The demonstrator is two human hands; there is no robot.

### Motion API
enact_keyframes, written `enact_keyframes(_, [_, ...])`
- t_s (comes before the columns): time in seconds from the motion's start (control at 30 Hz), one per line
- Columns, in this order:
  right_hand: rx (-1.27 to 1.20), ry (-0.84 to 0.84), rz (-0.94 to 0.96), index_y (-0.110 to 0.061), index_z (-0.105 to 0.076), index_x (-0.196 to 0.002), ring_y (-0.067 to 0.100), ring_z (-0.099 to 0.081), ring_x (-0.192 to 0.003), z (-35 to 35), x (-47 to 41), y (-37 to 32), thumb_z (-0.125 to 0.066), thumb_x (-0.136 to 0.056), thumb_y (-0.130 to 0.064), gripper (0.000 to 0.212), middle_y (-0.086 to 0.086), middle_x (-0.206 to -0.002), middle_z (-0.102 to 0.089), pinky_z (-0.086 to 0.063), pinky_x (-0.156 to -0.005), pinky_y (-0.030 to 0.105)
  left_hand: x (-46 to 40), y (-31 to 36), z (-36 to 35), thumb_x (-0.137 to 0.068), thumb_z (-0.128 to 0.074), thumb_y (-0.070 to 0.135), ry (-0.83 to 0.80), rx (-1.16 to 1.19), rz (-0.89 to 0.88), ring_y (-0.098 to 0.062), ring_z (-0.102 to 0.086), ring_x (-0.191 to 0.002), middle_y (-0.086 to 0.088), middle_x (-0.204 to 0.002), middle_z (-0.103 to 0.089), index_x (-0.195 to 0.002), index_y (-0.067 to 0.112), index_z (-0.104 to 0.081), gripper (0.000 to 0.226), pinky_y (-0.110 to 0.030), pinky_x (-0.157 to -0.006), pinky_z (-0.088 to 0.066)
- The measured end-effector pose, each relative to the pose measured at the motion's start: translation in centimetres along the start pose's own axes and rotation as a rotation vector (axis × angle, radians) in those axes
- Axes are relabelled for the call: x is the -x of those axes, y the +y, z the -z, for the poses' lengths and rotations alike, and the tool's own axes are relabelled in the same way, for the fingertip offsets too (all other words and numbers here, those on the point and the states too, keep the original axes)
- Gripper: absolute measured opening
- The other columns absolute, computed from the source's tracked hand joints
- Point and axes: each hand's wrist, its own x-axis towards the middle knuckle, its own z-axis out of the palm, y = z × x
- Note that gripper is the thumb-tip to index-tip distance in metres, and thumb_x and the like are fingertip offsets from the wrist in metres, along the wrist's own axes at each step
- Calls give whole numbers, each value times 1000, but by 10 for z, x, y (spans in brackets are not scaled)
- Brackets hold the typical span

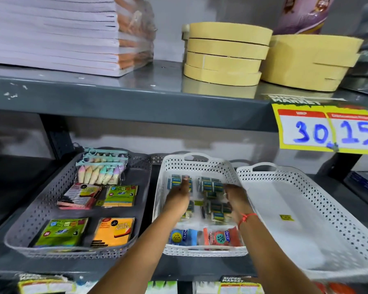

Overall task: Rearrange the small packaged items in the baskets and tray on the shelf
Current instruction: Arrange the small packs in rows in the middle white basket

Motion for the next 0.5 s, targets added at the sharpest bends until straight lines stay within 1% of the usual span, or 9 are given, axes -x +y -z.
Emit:
enact_keyframes(0.03, [24, 37, -3, -2, -57, -82, 19, -45, -58, 10, 1, 1, -42, -95, -13, 23, 7, -70, -51, -42, -51, 30, -2, 3, -8, -98, -11, 53, -62, 56, 16, -30, -54, -117, -26, -143, -44, -134, 1, -47, 73, -36, -96, -42])
enact_keyframes(0.07, [52, 45, -12, 5, -59, -95, 21, -47, -60, 18, 2, 3, -44, -95, -12, 23, 10, -75, -53, -44, -52, 32, -3, 4, -16, -96, -10, 56, -132, 104, 32, -39, -44, -131, -26, -150, -34, -142, 2, -37, 76, -44, -106, -38])
enact_keyframes(0.1, [38, 29, -15, 7, -58, -101, 20, -47, -60, 24, 5, 4, -46, -94, -10, 22, 12, -76, -54, -42, -51, 30, -4, 7, -25, -94, -10, 59, -198, 142, 50, -45, -34, -136, -29, -151, -27, -145, 3, -32, 79, -50, -110, -33])
enact_keyframes(0.13, [-20, -27, -39, 5, -58, -97, 18, -47, -58, 27, 9, 7, -48, -92, -7, 17, 11, -73, -54, -39, -48, 27, -4, 8, -32, -93, -11, 60, -234, 161, 74, -47, -29, -138, -30, -151, -24, -146, 5, -31, 79, -52, -111, -30])
enact_keyframes(0.17, [-74, -88, -69, 1, -57, -88, 17, -48, -58, 29, 15, 9, -49, -91, -5, 10, 9, -68, -54, -39, -46, 25, -4, 8, -40, -93, -11, 61, -254, 164, 104, -45, -28, -139, -29, -152, -23, -147, 9, -30, 78, -51, -113, -28])
enact_keyframes(0.2, [-121, -136, -95, -5, -55, -82, 17, -51, -58, 29, 14, 13, -51, -90, -4, 9, 8, -67, -55, -43, -45, 24, -5, 6, -47, -93, -12, 61, -262, 161, 132, -40, -28, -141, -25, -154, -23, -148, 12, -26, 75, -48, -115, -26])
enact_keyframes(0.27, [-111, -166, -98, -5, -57, -88, 18, -57, -60, 26, 11, 20, -54, -90, -7, 4, 8, -68, -60, -48, -43, 22, -5, 3, -57, -93, -11, 62, -271, 148, 173, -32, -30, -142, -16, -157, -23, -150, 14, -21, 75, -45, -118, -24])
enact_keyframes(0.33, [-54, -160, -73, -6, -56, -91, 17, -58, -61, 23, 2, 25, -52, -91, -10, 5, 7, -70, -61, -48, -47, 23, -6, 2, -61, -92, -11, 63, -281, 142, 192, -29, -29, -143, -13, -158, -23, -150, 15, -19, 76, -46, -119, -21])
enact_keyframes(0.5, [68, -199, -47, -11, -51, -73, 17, -55, -67, 18, -7, 25, -46, -95, -14, 23, 8, -75, -58, -47, -62, 27, -9, 1, -64, -91, -11, 65, -262, 176, 220, -28, -28, -144, -13, -158, -24, -151, 18, -19, 77, -45, -119, -21])
